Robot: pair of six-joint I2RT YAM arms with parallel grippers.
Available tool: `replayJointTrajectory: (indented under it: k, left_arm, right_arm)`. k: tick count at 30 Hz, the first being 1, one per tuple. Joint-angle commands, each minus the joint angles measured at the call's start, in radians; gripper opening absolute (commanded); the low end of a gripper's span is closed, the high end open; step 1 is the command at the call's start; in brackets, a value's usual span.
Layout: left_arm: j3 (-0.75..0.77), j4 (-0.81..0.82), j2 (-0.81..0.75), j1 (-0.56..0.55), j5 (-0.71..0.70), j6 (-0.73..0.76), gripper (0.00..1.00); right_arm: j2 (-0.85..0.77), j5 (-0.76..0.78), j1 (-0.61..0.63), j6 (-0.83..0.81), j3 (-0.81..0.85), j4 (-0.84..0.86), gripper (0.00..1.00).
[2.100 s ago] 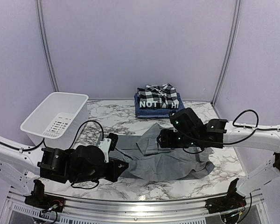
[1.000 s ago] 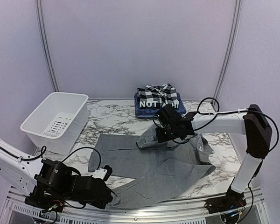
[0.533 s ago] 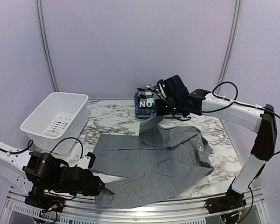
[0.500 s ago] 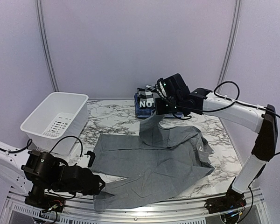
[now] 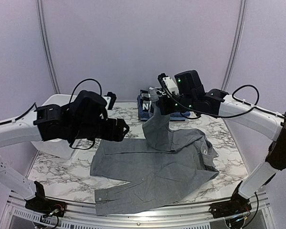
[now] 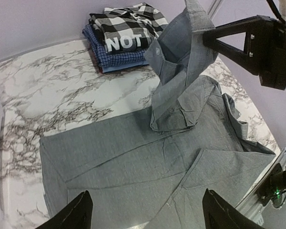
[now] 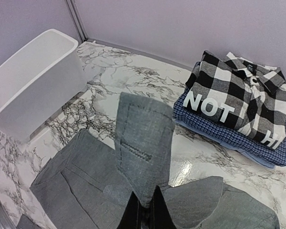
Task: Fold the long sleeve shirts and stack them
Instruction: Pick up the sleeve from the center of the board, then pass from the right arm to the left
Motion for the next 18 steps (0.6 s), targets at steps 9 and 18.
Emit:
replayJointTrajectory:
  k: [9, 18]
  left_arm:
    - [0.276, 0.216, 0.450, 0.184, 0.367, 0.433, 0.84]
    - [0.416, 0.312, 0.629, 0.208, 0.461, 0.437, 0.70]
  right_arm:
    - [-0.002, -0.131, -0.006, 0.073, -0.028, 0.074, 0.01]
    - [0.006, -0.120, -0.010, 0.093, -0.007, 0.055, 0.02]
